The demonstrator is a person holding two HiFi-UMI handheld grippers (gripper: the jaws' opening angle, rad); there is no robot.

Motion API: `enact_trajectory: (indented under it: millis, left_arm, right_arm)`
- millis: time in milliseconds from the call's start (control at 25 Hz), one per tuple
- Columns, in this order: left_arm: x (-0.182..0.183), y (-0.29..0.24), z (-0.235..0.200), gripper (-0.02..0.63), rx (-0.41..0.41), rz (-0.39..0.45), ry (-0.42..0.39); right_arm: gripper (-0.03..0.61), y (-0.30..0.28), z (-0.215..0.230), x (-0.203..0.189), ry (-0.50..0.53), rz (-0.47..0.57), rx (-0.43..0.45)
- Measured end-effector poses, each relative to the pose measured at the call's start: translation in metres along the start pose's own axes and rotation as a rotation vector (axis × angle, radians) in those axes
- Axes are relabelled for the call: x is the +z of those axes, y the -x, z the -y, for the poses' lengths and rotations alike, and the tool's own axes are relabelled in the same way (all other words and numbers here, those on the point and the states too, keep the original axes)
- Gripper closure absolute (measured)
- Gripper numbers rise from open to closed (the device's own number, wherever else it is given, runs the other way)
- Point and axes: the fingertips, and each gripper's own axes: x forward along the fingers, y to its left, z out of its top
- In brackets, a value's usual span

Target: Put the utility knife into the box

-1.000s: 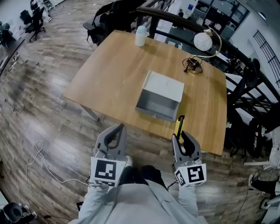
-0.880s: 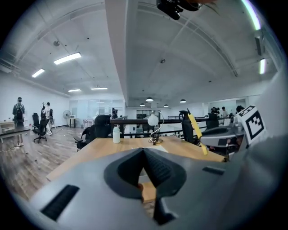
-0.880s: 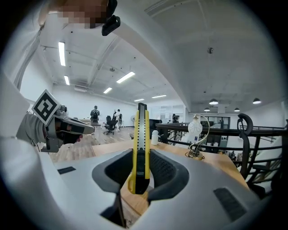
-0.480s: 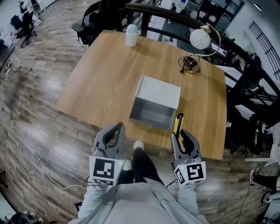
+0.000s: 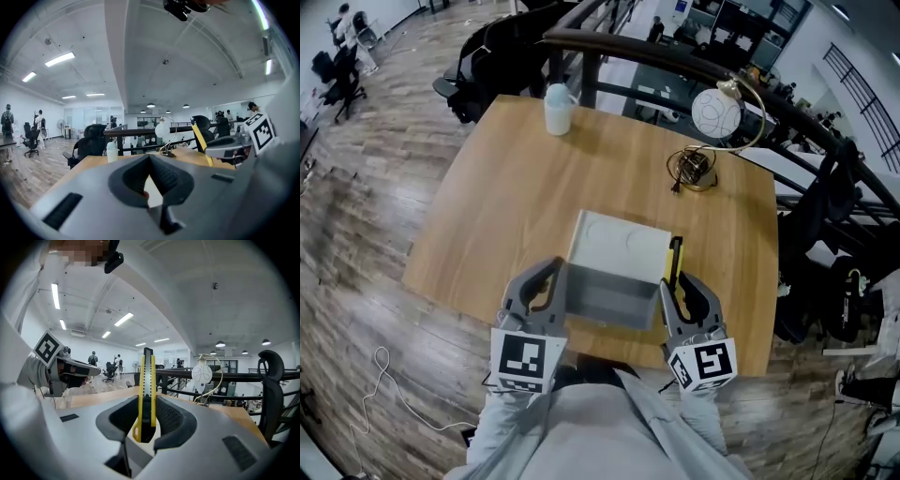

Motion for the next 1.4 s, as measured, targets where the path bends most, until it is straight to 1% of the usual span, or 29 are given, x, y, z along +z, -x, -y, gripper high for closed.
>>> enact_trajectory:
  millis: [320,680,880,1120,1200,1400]
  left_arm:
    - [0.008,-0.031,-0.006,0.595,-0.043,-0.011,-0.003]
    - [0.006,-0.053,-0.01,0.595,-0.126,-0.016,-0.008]
    - [0.0,-0.059,-0.007,0.595,-0.153,-0.022,0.002]
    - [-0.006,-0.059,-0.006,0.595,-0.166,-0.027,0.02]
    - [-0.008,-0.059,-0.007,0.595,-0.16,-0.033,0.035]
    - [-0.016,-0.061,-0.008,0.595,-0.167,-0.041,0.023]
  right_arm:
    - [0.454,-0.02,0.012,0.007,0.004,-0.009,0.003]
    - [0.454,-0.021,0.013,0.005,0.011,-0.034,-0.063]
    - [0.454,-0.021,0.012,-0.003,0.022,-0.066,-0.067]
    - [0.454,-0.025,0.005,-0.021,0.065,-0.132,-0.032]
    - [0.454,-0.029,0.001,-0.03,0.079,-0.163,-0.006]
    - [0.454,-0.04,-0.017,-0.057,0.122,-0.247,0.084]
